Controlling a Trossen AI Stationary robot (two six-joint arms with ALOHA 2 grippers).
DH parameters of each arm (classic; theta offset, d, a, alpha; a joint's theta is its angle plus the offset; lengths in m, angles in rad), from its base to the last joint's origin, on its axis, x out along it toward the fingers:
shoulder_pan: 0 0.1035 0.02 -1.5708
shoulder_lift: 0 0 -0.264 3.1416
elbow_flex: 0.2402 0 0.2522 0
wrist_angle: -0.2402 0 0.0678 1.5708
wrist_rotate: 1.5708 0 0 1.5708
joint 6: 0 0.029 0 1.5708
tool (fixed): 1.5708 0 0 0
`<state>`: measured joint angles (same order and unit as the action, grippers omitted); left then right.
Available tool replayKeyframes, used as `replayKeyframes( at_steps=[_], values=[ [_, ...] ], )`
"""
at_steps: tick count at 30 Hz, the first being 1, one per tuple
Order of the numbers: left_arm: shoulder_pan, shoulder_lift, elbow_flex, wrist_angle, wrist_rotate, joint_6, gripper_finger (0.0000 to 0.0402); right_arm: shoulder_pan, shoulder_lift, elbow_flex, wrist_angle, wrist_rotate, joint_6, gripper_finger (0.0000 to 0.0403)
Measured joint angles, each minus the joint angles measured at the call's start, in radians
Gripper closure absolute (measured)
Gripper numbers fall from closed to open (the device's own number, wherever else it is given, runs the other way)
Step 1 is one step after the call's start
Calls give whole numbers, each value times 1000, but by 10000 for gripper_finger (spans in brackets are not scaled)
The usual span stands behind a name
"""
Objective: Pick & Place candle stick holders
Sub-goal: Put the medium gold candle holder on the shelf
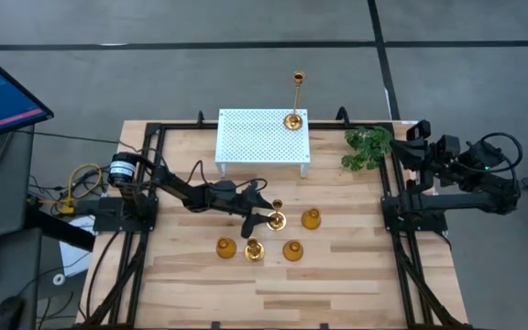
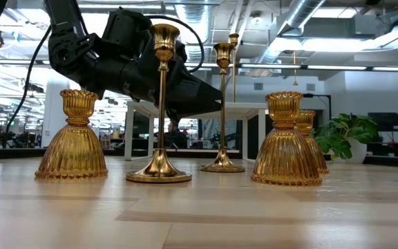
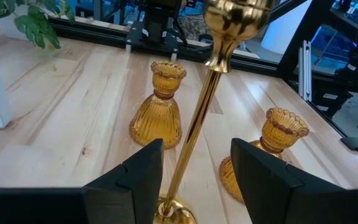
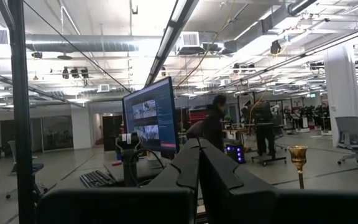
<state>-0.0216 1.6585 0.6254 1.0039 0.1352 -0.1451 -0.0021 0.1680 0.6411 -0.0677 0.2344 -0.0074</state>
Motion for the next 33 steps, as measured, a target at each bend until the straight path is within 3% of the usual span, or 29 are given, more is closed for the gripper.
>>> replayKeyframes(
  at_steps=[20,33],
  values=[
    [1,1,0,67,-48,27,213,0,0,0,0,1,-3,403],
    [-24,125,0,234,-46,-40,226,0,0,0,0,2,6,403]
  ],
)
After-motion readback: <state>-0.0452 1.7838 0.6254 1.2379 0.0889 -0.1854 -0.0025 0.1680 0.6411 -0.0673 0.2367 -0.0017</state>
